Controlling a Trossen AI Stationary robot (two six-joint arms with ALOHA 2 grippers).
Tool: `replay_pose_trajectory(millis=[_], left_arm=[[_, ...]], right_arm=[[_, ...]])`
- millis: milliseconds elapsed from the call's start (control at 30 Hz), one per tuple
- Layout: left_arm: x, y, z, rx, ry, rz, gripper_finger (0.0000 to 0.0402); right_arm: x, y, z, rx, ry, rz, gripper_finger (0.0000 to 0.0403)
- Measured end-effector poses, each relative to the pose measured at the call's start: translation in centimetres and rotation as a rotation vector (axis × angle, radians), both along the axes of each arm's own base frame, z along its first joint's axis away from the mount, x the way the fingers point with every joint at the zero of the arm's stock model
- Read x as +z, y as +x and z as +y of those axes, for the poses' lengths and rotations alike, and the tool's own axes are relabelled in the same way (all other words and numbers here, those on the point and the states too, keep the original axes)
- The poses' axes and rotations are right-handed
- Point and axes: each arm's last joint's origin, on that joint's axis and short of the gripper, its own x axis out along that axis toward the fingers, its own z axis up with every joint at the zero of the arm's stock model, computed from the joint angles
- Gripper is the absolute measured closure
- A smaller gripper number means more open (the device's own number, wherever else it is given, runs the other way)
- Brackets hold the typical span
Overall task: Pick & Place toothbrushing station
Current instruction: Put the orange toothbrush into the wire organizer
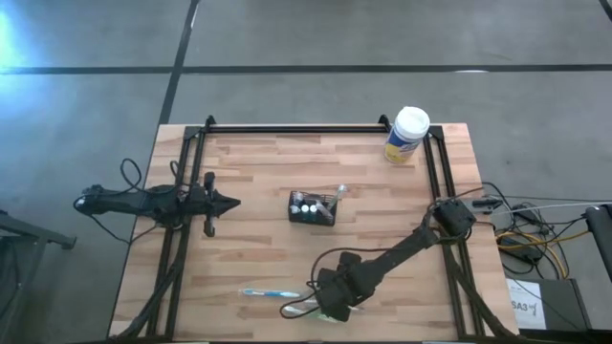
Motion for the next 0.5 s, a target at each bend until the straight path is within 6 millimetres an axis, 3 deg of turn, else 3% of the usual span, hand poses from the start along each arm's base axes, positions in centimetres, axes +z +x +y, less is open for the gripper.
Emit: replay_pose_trajectory(millis=[300,400,500], left_arm=[[0.0,0.0,0.0,-0.001,0.000,0.001,0.0386],[0.0,0.0,0.0,-0.001,0.002,0.001,0.0386],[0.0,0.0,0.0,-0.002,0.008,0.003,0.0385]], right_arm=[[0.9,-0.5,-0.4,0.046,-0.048,0.014,0.0380],[3.4,-0.7,-0.6,0.029,-0.050,-0.050,0.0384],[7.2,-1.3,-0.9,0.018,-0.081,-0.184,0.0388]])
